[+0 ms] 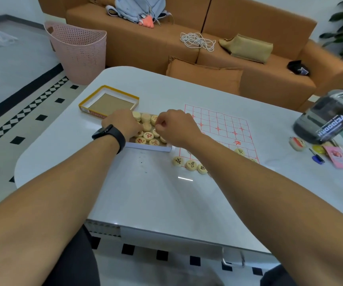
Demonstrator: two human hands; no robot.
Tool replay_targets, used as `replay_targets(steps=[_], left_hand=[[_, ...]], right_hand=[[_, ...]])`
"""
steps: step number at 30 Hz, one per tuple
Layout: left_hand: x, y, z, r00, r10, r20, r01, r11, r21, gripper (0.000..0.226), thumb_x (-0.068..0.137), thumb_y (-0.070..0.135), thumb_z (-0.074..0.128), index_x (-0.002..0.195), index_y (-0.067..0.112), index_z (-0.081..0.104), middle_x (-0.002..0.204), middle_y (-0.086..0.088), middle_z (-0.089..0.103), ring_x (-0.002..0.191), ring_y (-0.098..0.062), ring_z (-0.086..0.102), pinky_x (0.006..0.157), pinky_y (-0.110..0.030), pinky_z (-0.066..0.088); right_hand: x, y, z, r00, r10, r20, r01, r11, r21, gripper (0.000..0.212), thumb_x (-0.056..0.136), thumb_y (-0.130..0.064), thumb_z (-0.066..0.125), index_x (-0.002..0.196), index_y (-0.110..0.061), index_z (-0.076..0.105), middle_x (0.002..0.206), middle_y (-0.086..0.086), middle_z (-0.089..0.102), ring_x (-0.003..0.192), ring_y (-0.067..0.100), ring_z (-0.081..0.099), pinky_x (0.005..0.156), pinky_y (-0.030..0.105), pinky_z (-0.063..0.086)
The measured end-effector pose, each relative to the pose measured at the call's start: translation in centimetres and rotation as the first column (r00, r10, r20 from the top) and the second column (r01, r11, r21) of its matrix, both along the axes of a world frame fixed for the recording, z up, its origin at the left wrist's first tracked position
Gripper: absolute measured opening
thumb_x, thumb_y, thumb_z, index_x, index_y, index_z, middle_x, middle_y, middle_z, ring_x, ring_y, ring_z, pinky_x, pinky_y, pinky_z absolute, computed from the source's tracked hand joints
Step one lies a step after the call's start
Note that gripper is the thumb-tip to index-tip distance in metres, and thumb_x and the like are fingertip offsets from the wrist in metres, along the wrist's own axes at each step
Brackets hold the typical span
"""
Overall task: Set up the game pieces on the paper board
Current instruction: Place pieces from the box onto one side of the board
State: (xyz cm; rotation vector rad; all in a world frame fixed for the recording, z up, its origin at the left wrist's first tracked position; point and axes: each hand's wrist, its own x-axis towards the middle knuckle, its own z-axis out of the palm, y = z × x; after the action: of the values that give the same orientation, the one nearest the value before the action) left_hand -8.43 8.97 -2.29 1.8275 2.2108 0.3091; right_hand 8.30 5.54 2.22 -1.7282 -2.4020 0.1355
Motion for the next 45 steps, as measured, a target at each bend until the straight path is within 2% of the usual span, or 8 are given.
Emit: replay_targets(steps=[11,14,19,23,29,39,42,45], left_hand=[[0.7,-0.9,0.3,0.999,0.036,0.013,-0.037,0.997,0.067,0.027,0.083,0.041,0.068,0.091,0.017,0.062,0.082,-0.002,0.063,0.078,-0.027,0.06,0.063,-0.033,0.042],[0.4,-1.2,0.5,0.98,0.047,0.196,-0.069,0.992,0.109,0.034,0.079,0.045,0.066,0.077,0.011,0.062,0.069,-0.002,0.06,0.071,-0.025,0.059,0.059,-0.032,0.04],[0.5,-2.4,2.0,0.504,-0.029,0.863,0.027,0.999,0.018,0.034,0.081,0.039,0.072,0.095,0.008,0.075,0.092,-0.008,0.073,0.073,-0.017,0.058,0.062,-0.032,0.05],[0.9,-3.6,2.9,0.2,0.05,0.979,0.252,0.963,-0.1,0.017,0.092,0.029,0.068,0.098,0.013,0.073,0.09,-0.002,0.069,0.068,-0.011,0.046,0.06,-0.024,0.038],[1.2,-3.4,2.3,0.011,0.137,0.991,0.289,0.948,-0.134,0.038,0.098,0.025,0.057,0.125,0.001,0.067,0.096,-0.007,0.07,0.069,-0.011,0.048,0.057,-0.022,0.042],[1.9,-3.9,2.1,0.087,0.162,0.983,0.338,0.923,-0.182,0.023,0.102,0.025,0.055,0.112,0.011,0.071,0.088,-0.005,0.069,0.065,-0.011,0.052,0.056,-0.023,0.04],[1.2,-3.5,2.2,0.43,0.017,0.903,0.114,0.991,-0.073,0.02,0.097,0.027,0.061,0.101,0.014,0.076,0.089,-0.003,0.076,0.068,-0.014,0.055,0.058,-0.026,0.042],[-0.8,-2.5,1.2,0.784,-0.092,0.614,-0.049,0.977,0.209,0.025,0.095,0.025,0.055,0.099,0.011,0.076,0.092,-0.008,0.073,0.083,-0.019,0.062,0.074,-0.033,0.05]], right_hand=[[0.6,-0.7,-0.1,0.999,-0.009,-0.039,0.009,1.0,0.013,0.024,0.091,-0.025,0.052,0.091,-0.022,0.076,0.083,-0.004,0.071,0.077,0.02,0.063,0.072,0.037,0.055],[1.2,-0.9,-0.1,0.997,-0.016,-0.077,0.017,1.0,0.012,0.024,0.092,-0.024,0.052,0.088,-0.02,0.075,0.079,-0.003,0.069,0.074,0.02,0.062,0.067,0.037,0.054],[1.9,-1.4,-0.2,0.977,-0.064,-0.201,0.063,0.998,-0.011,0.023,0.094,-0.024,0.051,0.093,-0.019,0.073,0.087,-0.004,0.069,0.08,0.018,0.062,0.064,0.032,0.05],[2.4,-1.8,-0.2,0.899,-0.098,-0.426,0.097,0.995,-0.024,0.022,0.096,-0.027,0.055,0.109,-0.02,0.071,0.096,-0.006,0.067,0.083,0.012,0.06,0.066,0.029,0.048],[3.6,-2.3,-0.9,0.857,-0.047,-0.513,0.071,0.997,0.028,0.035,0.094,-0.042,0.065,0.124,-0.027,0.062,0.101,-0.011,0.059,0.091,0.005,0.055,0.073,0.025,0.047],[3.6,-2.0,-1.8,0.931,-0.001,-0.365,0.053,0.99,0.132,0.032,0.09,-0.05,0.068,0.114,-0.029,0.067,0.099,-0.014,0.06,0.094,0.008,0.054,0.075,0.032,0.05],[3.7,-1.7,-2.3,0.959,-0.044,-0.281,0.07,0.994,0.083,0.037,0.089,-0.054,0.065,0.114,-0.027,0.068,0.102,-0.01,0.061,0.096,0.012,0.054,0.075,0.031,0.047],[3.9,-1.5,-2.8,0.989,-0.057,-0.136,0.054,0.998,-0.03,0.041,0.088,-0.055,0.063,0.116,-0.026,0.069,0.108,-0.007,0.06,0.102,0.015,0.053,0.077,0.036,0.05]])
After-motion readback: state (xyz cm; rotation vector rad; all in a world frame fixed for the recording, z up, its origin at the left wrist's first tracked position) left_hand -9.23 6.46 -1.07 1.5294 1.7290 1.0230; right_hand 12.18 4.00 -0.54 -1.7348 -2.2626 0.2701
